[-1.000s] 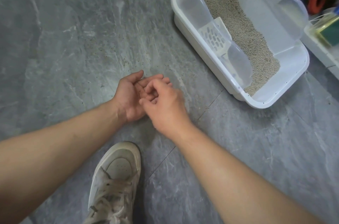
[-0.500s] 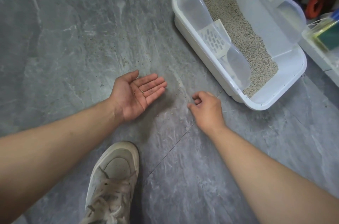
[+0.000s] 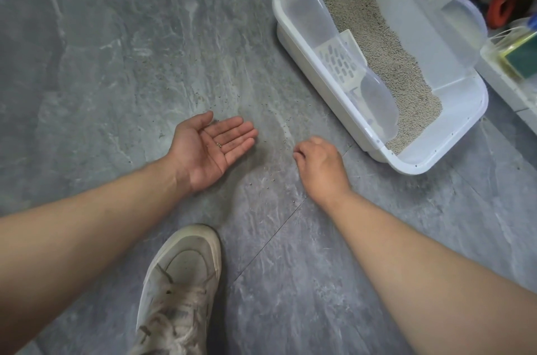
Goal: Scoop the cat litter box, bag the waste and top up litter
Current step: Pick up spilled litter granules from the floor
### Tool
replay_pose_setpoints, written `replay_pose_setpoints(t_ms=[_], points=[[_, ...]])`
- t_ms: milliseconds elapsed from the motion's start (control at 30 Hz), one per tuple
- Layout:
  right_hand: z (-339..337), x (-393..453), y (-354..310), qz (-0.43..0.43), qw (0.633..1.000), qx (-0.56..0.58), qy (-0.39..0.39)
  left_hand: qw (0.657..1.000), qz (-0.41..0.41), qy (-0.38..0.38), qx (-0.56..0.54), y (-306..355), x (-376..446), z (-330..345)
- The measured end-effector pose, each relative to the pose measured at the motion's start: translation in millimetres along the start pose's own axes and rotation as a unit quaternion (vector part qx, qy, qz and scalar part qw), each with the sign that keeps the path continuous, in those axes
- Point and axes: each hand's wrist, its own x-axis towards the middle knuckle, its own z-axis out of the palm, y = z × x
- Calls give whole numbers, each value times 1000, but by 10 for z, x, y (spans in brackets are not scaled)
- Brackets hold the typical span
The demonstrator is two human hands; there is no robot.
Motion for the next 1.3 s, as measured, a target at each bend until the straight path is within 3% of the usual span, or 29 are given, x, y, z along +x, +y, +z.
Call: replay_pose_setpoints(t_ms=[133,200,333,433,567,733,867,1000,1300], points=[[24,-9,-49,-3,994,-104,-43,1000,-4,-9,-2,-6,2,19],[22,-31,-88,17,993,-105,-55,1000,-6,-12,-4,-14,8,22],[-113,-72,-449,56,997,50,-25,1000,-15,-24,-2,-46,14,40],[-176,-160,-957,12,982,190,2,999,-31,-42,15,-72,6,90],[-122,-189,-1204,-16,972,232,-7,995,-60,-75,18,-99,-25,172],[-252,-224,-1041,-20,969,239,59,993,-66,-95,-5,-96,-45,191],[-298,-234,-612,41,976,181,118,992,-70,-101,-10,-88,-38,186],[-147,-224,-191,159,986,54,-22,994,-54,-89,-24,-45,-16,107],[-23,-223,-158,137,990,6,-4,996,-47,-76,-26,-32,-33,67]])
